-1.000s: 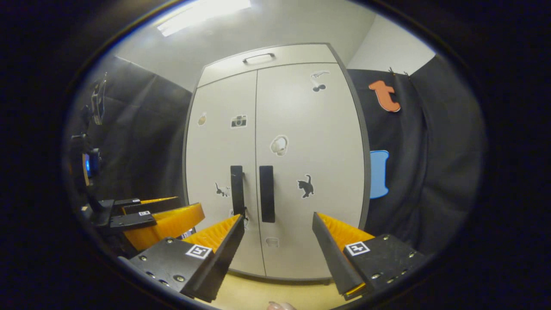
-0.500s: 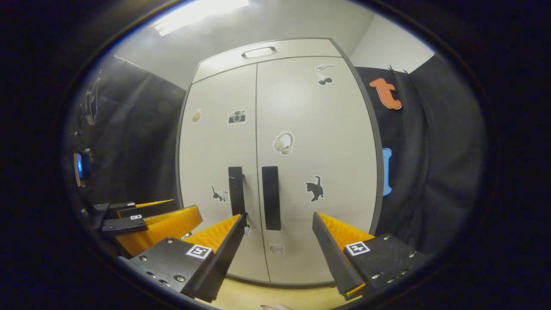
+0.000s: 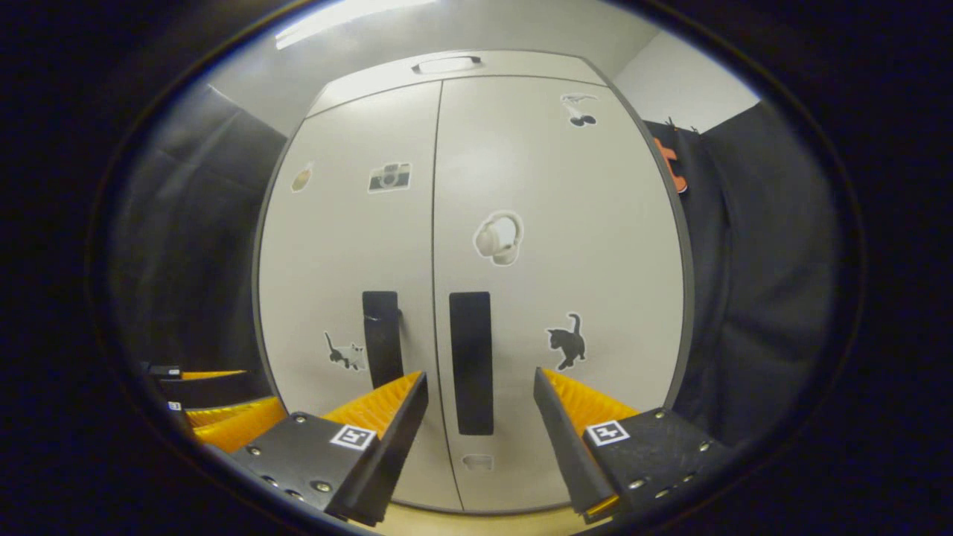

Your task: Open the right door of the double-door shoe cabinet with the right hand, and open the left door with the left hand.

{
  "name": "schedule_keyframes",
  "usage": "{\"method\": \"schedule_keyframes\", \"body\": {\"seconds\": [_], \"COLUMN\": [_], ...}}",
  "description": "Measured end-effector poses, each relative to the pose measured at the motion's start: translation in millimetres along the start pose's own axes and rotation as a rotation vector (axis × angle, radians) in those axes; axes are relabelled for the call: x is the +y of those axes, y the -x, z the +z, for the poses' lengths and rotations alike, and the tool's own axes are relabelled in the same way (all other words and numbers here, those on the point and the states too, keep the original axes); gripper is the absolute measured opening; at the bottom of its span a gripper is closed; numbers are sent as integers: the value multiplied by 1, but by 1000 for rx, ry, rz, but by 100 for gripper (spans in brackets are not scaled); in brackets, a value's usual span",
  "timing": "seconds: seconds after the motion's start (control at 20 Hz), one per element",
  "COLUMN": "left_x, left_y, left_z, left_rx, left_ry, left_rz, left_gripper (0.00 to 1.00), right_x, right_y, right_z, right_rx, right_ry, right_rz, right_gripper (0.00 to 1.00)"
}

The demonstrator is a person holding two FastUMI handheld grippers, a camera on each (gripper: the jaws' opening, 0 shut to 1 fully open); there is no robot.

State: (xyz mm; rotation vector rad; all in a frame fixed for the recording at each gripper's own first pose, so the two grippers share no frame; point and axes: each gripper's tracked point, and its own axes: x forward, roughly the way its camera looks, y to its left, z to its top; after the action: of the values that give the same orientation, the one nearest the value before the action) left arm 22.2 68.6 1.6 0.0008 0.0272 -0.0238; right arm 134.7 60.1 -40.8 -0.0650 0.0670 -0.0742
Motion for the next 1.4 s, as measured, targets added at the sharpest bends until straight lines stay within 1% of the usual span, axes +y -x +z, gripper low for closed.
{"method": "schedule_keyframes", "body": {"seconds": [0.05,0.2,0.25,0.35,0.4,0.45,0.5,0.6,0.65,0.7,0.75,0.85,0.9,0.95,1.0,1.05,1.1,1.15,1.2,1.4], "left_x": [2,8,9,11,13,15,17,22,24,26,28,30,30,30,29,28,27,27,26,12], "left_y": [1,2,3,3,3,4,3,4,3,3,3,2,1,1,0,-1,-1,-3,-5,-8], "left_z": [0,0,-1,-2,-2,-2,-1,-2,-3,-4,-5,-6,-6,-7,-8,-8,-9,-11,-12,-15], "left_rx": [-2,1,3,6,7,5,4,6,7,8,10,14,16,17,17,19,23,27,30,42], "left_ry": [0,0,2,6,9,11,13,15,20,26,31,37,40,43,46,49,51,52,55,78], "left_rz": [0,-7,-10,-18,-21,-22,-22,-16,-16,-16,-16,-19,-23,-27,-32,-39,-45,-50,-54,-78], "left_gripper": [96,96,96,96,96,96,96,96,96,96,96,96,93,93,93,96,93,96,96,96], "right_x": [1,4,3,1,2,4,5,4,4,4,4,3,3,3,3,3,3,4,3,2], "right_y": [-5,-16,-21,-28,-27,-33,-30,-29,-29,-28,-30,-29,-28,-28,-28,-29,-27,-26,-24,-13], "right_z": [-2,-7,-8,-12,-15,-15,-14,-11,-10,-10,-11,-11,-11,-11,-11,-11,-11,-10,-11,-9], "right_rx": [4,15,12,20,29,23,16,5,-1,0,-1,8,5,5,8,13,17,11,18,25], "right_ry": [-1,0,8,36,46,36,33,58,67,66,65,73,66,72,77,78,72,62,69,69], "right_rz": [-8,-33,-49,-73,-80,-82,-95,-114,-119,-125,-125,-130,-136,-137,-139,-137,-134,-130,-120,-76], "right_gripper": [82,82,80,67,67,53,39,37,33,33,30,30,30,21,21,21,21,16,11,10]}}
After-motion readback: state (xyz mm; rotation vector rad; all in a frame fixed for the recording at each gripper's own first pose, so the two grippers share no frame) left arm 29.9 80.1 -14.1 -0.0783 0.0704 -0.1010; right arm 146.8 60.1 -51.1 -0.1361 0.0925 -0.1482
